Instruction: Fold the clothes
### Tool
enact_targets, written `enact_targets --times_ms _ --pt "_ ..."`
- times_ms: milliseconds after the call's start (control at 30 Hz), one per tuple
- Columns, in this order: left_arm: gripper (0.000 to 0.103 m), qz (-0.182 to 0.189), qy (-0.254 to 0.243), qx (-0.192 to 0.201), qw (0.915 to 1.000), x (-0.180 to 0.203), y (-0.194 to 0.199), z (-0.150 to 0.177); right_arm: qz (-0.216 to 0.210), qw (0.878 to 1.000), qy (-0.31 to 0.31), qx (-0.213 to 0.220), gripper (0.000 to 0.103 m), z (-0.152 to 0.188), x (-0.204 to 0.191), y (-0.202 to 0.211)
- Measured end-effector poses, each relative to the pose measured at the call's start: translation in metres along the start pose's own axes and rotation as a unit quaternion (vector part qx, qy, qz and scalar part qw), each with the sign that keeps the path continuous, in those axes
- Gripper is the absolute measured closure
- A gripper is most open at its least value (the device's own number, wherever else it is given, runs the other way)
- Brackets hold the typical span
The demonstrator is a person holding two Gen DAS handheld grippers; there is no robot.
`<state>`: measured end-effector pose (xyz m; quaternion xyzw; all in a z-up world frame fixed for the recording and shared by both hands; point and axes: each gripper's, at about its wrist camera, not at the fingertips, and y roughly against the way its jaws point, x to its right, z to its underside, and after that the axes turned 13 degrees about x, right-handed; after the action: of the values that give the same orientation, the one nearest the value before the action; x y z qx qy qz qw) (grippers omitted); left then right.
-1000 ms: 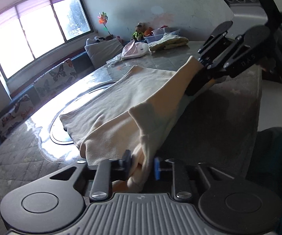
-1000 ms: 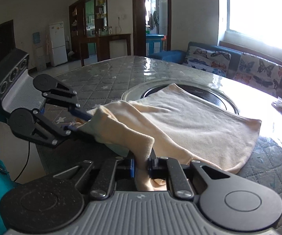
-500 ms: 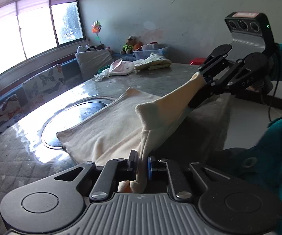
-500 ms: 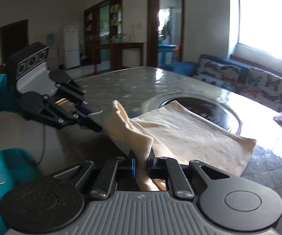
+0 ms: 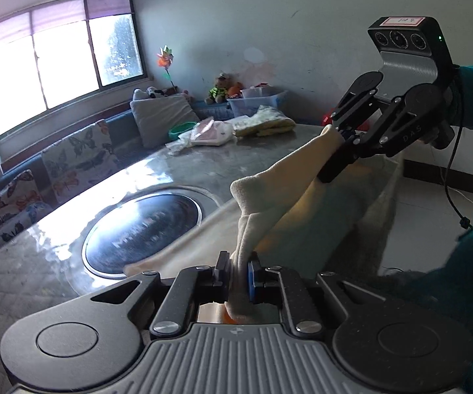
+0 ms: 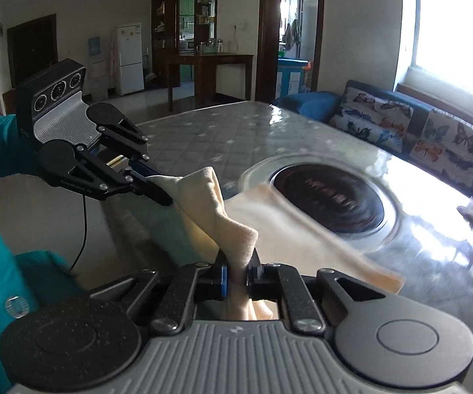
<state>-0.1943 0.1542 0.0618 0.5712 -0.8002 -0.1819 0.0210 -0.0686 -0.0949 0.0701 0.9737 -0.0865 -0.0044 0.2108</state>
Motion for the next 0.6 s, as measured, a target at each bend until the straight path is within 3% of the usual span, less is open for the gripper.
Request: enact_targets --times_ms 233,467,600 --pt "0.092 -0.038 -0.003 -0.009 0.9992 -0.047 -0.056 0.000 0.020 0.999 0.023 -0.012 0.094 -0.018 0.059 -0.052" --pt "0.092 -0.088 0.015 -0.057 0.9944 -0.082 -0.119 0.029 0.052 0.998 0.026 -0.038 0.093 -0.005 0.099 -0.122" --pt "0.088 -0.110 0.024 -0.083 0.9901 -0.087 -0.137 0.046 0.082 0.995 -0.013 -0.046 0.081 0.016 0.111 -0.150"
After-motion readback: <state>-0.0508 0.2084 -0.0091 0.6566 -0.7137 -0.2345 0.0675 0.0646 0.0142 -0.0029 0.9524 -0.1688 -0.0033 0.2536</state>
